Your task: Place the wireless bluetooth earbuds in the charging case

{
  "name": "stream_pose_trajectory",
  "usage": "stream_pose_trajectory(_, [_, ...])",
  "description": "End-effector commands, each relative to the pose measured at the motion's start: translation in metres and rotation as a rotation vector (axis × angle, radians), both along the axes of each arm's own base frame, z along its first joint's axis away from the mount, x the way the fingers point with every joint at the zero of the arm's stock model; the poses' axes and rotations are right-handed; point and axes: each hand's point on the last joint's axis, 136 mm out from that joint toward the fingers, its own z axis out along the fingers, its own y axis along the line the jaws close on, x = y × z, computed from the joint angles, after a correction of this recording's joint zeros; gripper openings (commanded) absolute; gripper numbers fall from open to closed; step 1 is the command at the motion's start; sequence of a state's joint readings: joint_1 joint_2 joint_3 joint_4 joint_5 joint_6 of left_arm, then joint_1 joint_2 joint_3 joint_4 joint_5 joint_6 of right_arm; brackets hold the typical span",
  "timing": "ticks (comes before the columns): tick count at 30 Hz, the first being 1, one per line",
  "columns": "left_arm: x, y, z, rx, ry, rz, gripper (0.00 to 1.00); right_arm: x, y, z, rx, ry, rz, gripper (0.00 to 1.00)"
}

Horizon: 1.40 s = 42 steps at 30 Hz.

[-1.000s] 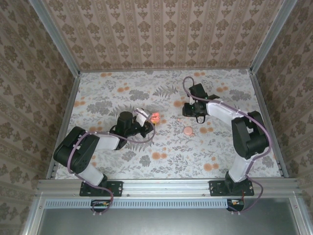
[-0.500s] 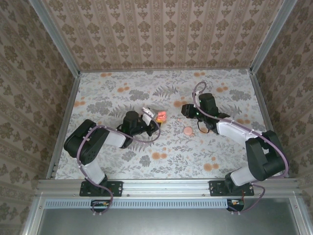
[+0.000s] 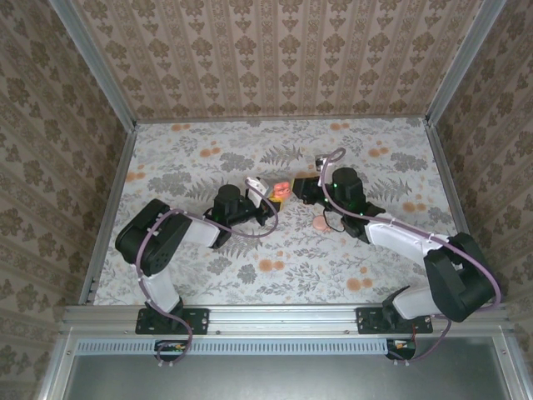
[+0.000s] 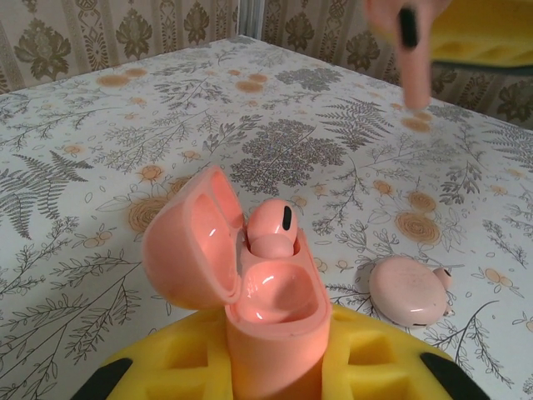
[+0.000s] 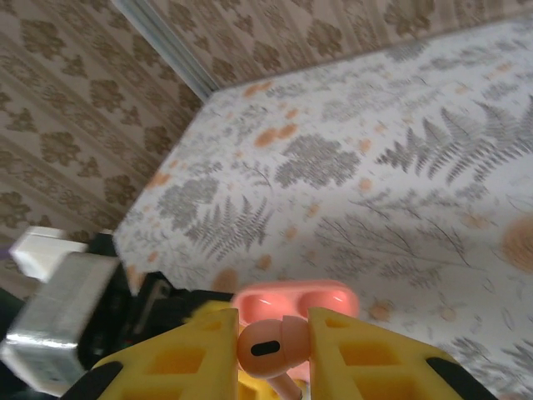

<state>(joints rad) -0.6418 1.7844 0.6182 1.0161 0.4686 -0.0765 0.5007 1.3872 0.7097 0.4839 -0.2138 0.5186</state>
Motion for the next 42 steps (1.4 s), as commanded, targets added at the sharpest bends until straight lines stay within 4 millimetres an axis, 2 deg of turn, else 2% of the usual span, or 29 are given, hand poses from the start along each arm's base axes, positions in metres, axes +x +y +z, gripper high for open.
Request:
stream_pose_trajectory(1, [0.002,-0.01,0.021,-0.072,-0.032,-0.021,0.08,0.0,0.004,0.018,0.017,-0.095,-0.009,0.25])
stream_pose_trajectory(14, [0.003,-0.013,0.035,-0.134,-0.045,-0.023,0.08,0.006,0.029,0.009,0.06,-0.093,0.032,0.25])
stream_pose_trajectory(34, [0.002,-0.015,0.05,-0.185,-0.062,-0.036,0.08,0.014,0.036,0.006,0.109,-0.094,0.032,0.25])
stream_pose_trajectory(42, [0.002,-0.014,0.052,-0.198,-0.066,-0.026,0.09,0.01,0.038,0.008,0.131,-0.089,0.053,0.25])
